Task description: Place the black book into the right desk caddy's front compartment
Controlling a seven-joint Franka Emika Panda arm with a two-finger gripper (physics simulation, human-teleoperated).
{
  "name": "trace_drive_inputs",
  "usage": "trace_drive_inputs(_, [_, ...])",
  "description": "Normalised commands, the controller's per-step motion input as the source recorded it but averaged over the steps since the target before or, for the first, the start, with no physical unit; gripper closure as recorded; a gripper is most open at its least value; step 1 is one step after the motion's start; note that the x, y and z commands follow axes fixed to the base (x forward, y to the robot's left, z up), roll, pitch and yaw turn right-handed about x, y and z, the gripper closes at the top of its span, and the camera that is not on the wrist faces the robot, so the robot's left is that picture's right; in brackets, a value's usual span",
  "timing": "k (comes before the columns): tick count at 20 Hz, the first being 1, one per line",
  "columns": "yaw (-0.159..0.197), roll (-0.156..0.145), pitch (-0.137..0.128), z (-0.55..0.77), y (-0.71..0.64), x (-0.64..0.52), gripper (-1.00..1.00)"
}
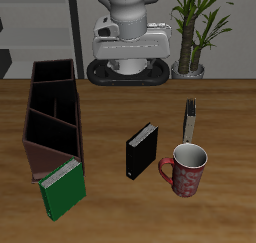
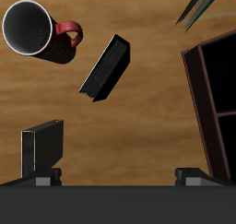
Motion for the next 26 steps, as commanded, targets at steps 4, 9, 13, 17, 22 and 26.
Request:
trace_drive_inputs(4, [-0.07,-0.11,-0.077,0.08,-0.07,0.13,-1.0])
trace_drive_inputs(9, [-0.04,-0.039,-0.048,0.06,0.04,0.16,-1.0])
trace_drive_inputs(13, [-0.103,-0.056,-0.015,0.03,0.01,0.27,-1.0])
trace_drive_inputs(17, [-0.066,-0.076,-0.051,-0.1,0.07,0.28,-1.0])
trace_drive_inputs(22, [-0.02,-0.018,0.008,-0.2,0.14,0.23,-1.0])
trace_drive_inputs(26, [-0.049,-0.041,-0.003,-0.2,0.07,0.26,-1.0])
